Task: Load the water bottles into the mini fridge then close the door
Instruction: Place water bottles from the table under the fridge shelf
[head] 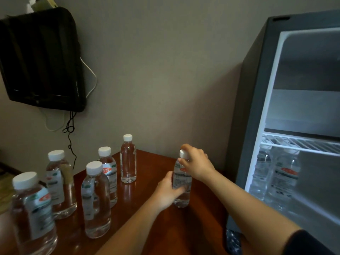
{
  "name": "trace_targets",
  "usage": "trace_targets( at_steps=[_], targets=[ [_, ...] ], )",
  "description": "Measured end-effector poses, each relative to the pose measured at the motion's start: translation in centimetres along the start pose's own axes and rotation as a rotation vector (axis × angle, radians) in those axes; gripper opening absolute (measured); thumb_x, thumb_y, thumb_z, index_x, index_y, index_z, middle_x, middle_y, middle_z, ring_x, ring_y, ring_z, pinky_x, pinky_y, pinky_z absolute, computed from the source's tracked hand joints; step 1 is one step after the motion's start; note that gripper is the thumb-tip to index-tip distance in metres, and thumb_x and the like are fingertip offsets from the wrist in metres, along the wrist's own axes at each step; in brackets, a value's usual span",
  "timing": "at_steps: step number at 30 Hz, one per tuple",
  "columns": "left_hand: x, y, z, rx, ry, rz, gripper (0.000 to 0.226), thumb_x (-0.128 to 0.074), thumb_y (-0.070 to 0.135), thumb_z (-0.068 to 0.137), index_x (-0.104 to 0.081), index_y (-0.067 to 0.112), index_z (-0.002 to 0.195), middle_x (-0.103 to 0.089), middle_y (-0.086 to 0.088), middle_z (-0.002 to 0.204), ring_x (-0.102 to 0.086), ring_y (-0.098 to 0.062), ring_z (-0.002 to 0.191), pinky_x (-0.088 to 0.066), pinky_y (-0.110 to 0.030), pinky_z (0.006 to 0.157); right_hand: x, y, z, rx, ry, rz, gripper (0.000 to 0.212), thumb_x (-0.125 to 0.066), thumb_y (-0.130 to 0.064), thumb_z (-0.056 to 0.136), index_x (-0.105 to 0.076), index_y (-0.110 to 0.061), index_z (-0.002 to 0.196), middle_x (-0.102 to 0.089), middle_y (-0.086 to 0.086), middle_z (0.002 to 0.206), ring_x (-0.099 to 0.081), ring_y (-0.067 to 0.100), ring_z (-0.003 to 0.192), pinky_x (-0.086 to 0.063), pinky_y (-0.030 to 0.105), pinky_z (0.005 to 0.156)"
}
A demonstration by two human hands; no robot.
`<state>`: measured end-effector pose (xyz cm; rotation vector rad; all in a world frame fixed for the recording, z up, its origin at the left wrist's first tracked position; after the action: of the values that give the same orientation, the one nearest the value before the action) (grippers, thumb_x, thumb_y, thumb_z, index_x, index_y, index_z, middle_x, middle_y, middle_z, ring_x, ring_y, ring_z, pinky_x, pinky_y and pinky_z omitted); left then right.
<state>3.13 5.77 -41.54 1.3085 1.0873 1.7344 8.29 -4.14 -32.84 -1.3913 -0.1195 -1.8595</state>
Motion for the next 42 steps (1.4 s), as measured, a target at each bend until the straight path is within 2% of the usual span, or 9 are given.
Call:
trace_targets(
  at_steps=[8, 12, 17, 29, 32, 34, 37, 40, 42],
  targets=[
    [1.5, 3.1, -4.1, -0.152, 0.036, 0.012, 0.031, -0.073, 0.030, 0.078, -0.053, 0.039, 0.101, -0.068, 0.016, 0.100, -0.063, 0.008, 0.092, -0.048, -0.012, 0.072, 6.8, -2.2, -3.0, 0.116, 0.099, 0.161, 0.037, -0.061, -0.033, 0.088, -0.056, -0.019, 0.121, -0.064, 0.005, 0.119, -0.057, 0.028, 0.113, -0.047, 0.035, 0.090],
    [1.5, 5.9, -6.5, -0.236, 0.060, -0.021, 0.035, -0.079, 0.028, 0.072, -0.058, 0.037, 0.098, -0.071, 0.017, 0.097, -0.065, 0.006, 0.093, -0.050, -0.015, 0.079, 10.4, -3.5, -5.7, 0.166, 0.171, 0.202, 0.031, -0.068, -0.033, 0.081, -0.063, -0.022, 0.109, -0.069, 0.002, 0.107, -0.061, 0.028, 0.106, -0.047, 0.042, 0.093],
    [0.0, 9.5, -8.7, -0.313, 0.056, -0.040, 0.038, -0.080, 0.024, 0.070, -0.060, 0.035, 0.101, -0.072, 0.015, 0.100, -0.066, 0.003, 0.095, -0.053, -0.023, 0.087, 14.2, -3.5, -9.3, 0.172, 0.252, 0.276, 0.028, -0.073, -0.030, 0.078, -0.063, -0.021, 0.103, -0.068, -0.001, 0.095, -0.064, 0.020, 0.091, -0.051, 0.021, 0.071],
    [-9.7, 14.8, -10.6, -0.379, -0.075, 0.021, 0.040, -0.083, 0.041, 0.060, -0.065, 0.034, 0.095, -0.073, 0.012, 0.094, -0.067, -0.002, 0.091, -0.055, -0.036, 0.088, 18.8, 4.7, -17.7, -0.102, 0.140, 0.398, 0.038, -0.073, -0.030, 0.080, -0.058, -0.023, 0.114, -0.065, -0.007, 0.099, -0.064, 0.015, 0.097, -0.054, 0.045, 0.089],
    [-12.9, 15.0, -10.4, -0.359, -0.128, 0.020, 0.047, -0.081, 0.046, 0.060, -0.065, 0.031, 0.101, -0.072, 0.012, 0.095, -0.066, 0.000, 0.090, -0.056, -0.027, 0.083, 19.5, 6.9, -19.1, -0.165, 0.102, 0.389, 0.025, -0.071, -0.027, 0.082, -0.058, -0.029, 0.104, -0.057, -0.013, 0.085, -0.061, 0.014, 0.088, -0.058, 0.038, 0.078],
    [-15.0, 15.2, -10.2, -0.346, -0.169, -0.012, 0.045, -0.080, 0.041, 0.067, -0.063, 0.028, 0.107, -0.071, 0.011, 0.098, -0.063, 0.004, 0.090, -0.052, -0.011, 0.075, 19.9, 8.3, -19.6, -0.180, 0.127, 0.333, 0.024, -0.073, -0.027, 0.080, -0.058, -0.037, 0.095, -0.055, -0.018, 0.080, -0.058, 0.014, 0.091, -0.055, 0.042, 0.084],
    [-17.8, 15.5, -9.7, -0.305, -0.215, -0.084, 0.039, -0.077, 0.029, 0.075, -0.058, 0.026, 0.109, -0.066, 0.015, 0.097, -0.060, 0.005, 0.091, -0.046, -0.002, 0.063, 20.0, 10.6, -19.6, -0.206, 0.184, 0.288, 0.033, -0.074, -0.026, 0.078, -0.062, -0.032, 0.108, -0.059, -0.015, 0.092, -0.056, 0.016, 0.100, -0.051, 0.044, 0.089],
    [-20.3, 15.4, -8.8, -0.259, -0.201, -0.103, 0.036, -0.075, 0.028, 0.077, -0.052, 0.032, 0.105, -0.058, 0.022, 0.091, -0.053, 0.008, 0.084, -0.043, -0.004, 0.062, 19.5, 12.6, -19.3, -0.267, 0.207, 0.247, 0.041, -0.074, -0.022, 0.080, -0.060, -0.020, 0.119, -0.062, -0.006, 0.107, -0.055, 0.014, 0.103, -0.044, 0.028, 0.086],
    [-21.6, 15.1, -8.4, -0.244, -0.165, -0.116, 0.036, -0.073, 0.024, 0.079, -0.050, 0.032, 0.105, -0.057, 0.021, 0.091, -0.053, 0.008, 0.084, -0.039, -0.004, 0.062, 18.8, 13.9, -19.0, -0.315, 0.217, 0.258, 0.044, -0.074, -0.023, 0.078, -0.060, -0.019, 0.119, -0.066, -0.002, 0.114, -0.060, 0.018, 0.109, -0.048, 0.034, 0.092]
  ],
)
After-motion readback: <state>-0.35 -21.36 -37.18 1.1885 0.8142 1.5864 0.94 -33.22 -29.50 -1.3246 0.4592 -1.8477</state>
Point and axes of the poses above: each hand's wrist, its own z-axis towards the middle knuckle, its own x-axis out of the back of the hand, y = z × x, the point moved 2 cm from there along z, towards the middle knuckle
